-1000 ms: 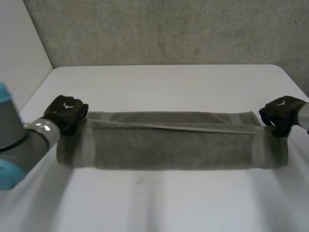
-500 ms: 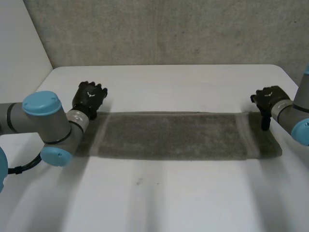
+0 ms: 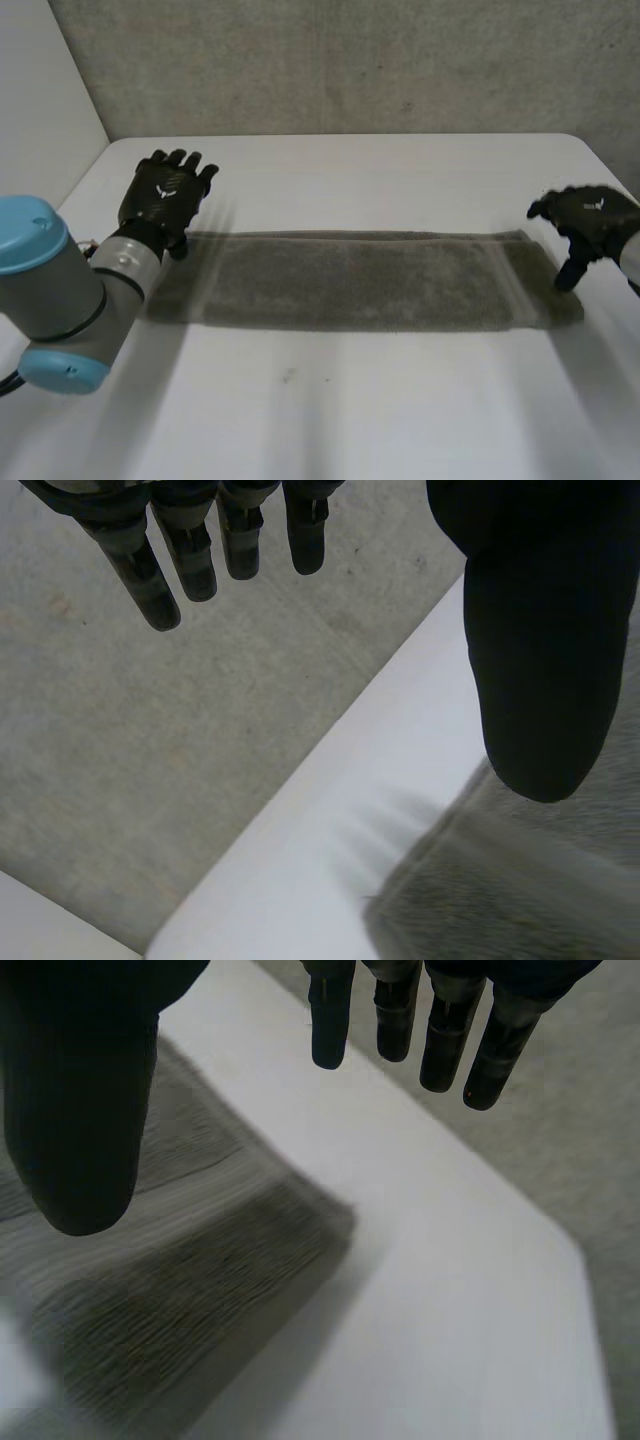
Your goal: Fold the towel.
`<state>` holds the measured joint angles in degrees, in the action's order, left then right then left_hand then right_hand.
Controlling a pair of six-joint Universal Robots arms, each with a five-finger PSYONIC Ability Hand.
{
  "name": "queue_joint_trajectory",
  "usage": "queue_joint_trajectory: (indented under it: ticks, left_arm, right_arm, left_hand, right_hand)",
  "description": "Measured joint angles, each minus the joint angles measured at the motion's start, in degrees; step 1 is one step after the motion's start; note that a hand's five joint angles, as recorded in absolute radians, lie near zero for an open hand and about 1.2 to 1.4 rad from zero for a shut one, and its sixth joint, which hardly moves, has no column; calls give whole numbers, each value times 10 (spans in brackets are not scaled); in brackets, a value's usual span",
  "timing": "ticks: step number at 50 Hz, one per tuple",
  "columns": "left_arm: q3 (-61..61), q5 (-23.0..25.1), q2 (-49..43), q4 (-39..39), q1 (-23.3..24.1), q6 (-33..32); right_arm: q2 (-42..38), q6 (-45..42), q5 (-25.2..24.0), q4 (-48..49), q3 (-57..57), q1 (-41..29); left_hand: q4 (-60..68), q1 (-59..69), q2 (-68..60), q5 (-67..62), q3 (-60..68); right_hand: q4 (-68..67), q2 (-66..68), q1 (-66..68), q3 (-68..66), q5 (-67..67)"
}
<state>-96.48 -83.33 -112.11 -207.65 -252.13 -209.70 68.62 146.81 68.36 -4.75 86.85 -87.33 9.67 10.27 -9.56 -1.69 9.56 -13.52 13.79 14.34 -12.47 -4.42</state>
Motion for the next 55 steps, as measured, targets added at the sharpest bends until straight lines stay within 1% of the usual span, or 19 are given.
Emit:
queue_joint_trajectory:
  ticks: [4,5,12,17,19,22,23,25,27,29,34,39,42,43,44,47,50,54,55]
  left_arm:
    - [-28,1,19,3,0,54]
    - [-32,1,25,6,-1,76]
    - [-39,3,41,27,-6,154]
    - [-40,3,43,32,-6,168]
    - [-41,3,43,32,-5,168]
    - [-42,4,42,32,-5,166]
    - [-42,4,42,32,-5,166]
    - [-43,4,42,32,-4,165]
    - [-43,4,42,31,-4,165]
    - [-44,4,42,31,-4,164]
    - [-46,4,42,31,-2,164]
    - [-47,3,42,32,-1,164]
    - [-48,3,45,34,-2,164]
    - [-48,3,45,34,-2,164]
    - [-48,3,47,36,-2,164]
    - [-48,3,52,39,-4,164]
    - [-48,3,55,41,-4,165]
    - [-48,2,62,43,-5,166]
    - [-48,2,62,43,-5,166]
  right_arm:
    - [8,-7,-51,11,64,37]
    - [8,-13,-66,16,81,48]
    - [-2,-53,-98,56,126,78]
    - [-20,-68,-101,84,134,86]
    - [-29,-70,-101,92,134,87]
    - [-44,-70,-100,105,133,88]
    - [-48,-70,-100,109,133,87]
    - [-51,-70,-99,115,132,87]
    - [-56,-69,-99,126,132,88]
    - [-58,-69,-99,131,131,88]
    - [-60,-69,-92,147,125,96]
    - [-58,-73,-74,152,109,124]
    - [-54,-88,-49,144,84,156]
    - [-54,-88,-49,144,84,156]
    - [-51,-102,-34,135,67,172]
    - [-47,-119,-19,120,47,185]
    - [-41,-129,-9,103,25,179]
    - [-17,-109,2,79,-26,101]
    - [-17,-109,2,79,-26,101]
  left_hand:
    - [0,0,0,0,0]
    - [0,0,0,0,0]
    - [0,0,0,0,0]
    - [0,0,0,0,0]
    - [0,0,0,0,0]
    - [0,0,0,0,0]
    - [0,0,1,0,0]
    - [0,0,1,0,0]
    - [0,0,1,0,0]
    - [0,0,1,0,0]
    - [0,0,1,0,0]
    - [0,0,1,0,0]
    - [0,0,1,0,0]
    - [0,0,1,0,0]
    - [0,0,1,0,0]
    - [0,0,1,0,0]
    - [0,0,1,0,0]
    - [0,0,1,0,0]
    - [0,0,1,0,0]
  right_hand:
    - [-6,2,3,-12,-5]
    - [-29,12,12,-41,-27]
    - [-91,75,86,-102,-73]
    - [-123,109,113,-132,-101]
    - [-129,115,120,-138,-107]
    - [-202,199,199,-214,-176]
    - [-268,267,267,-280,-240]
    - [-316,322,313,-327,-286]
    - [-482,482,455,-492,-446]
    - [-524,524,462,-533,-473]
    - [-548,532,462,-554,-475]
    - [-548,532,462,-554,-475]
    - [-548,532,462,-554,-475]
    - [-548,532,462,-554,-475]
    - [-548,532,462,-554,-475]
    - [-550,532,462,-554,-475]
    - [-550,532,462,-555,-476]
    - [-551,532,462,-557,-478]
    - [-551,532,462,-557,-478]
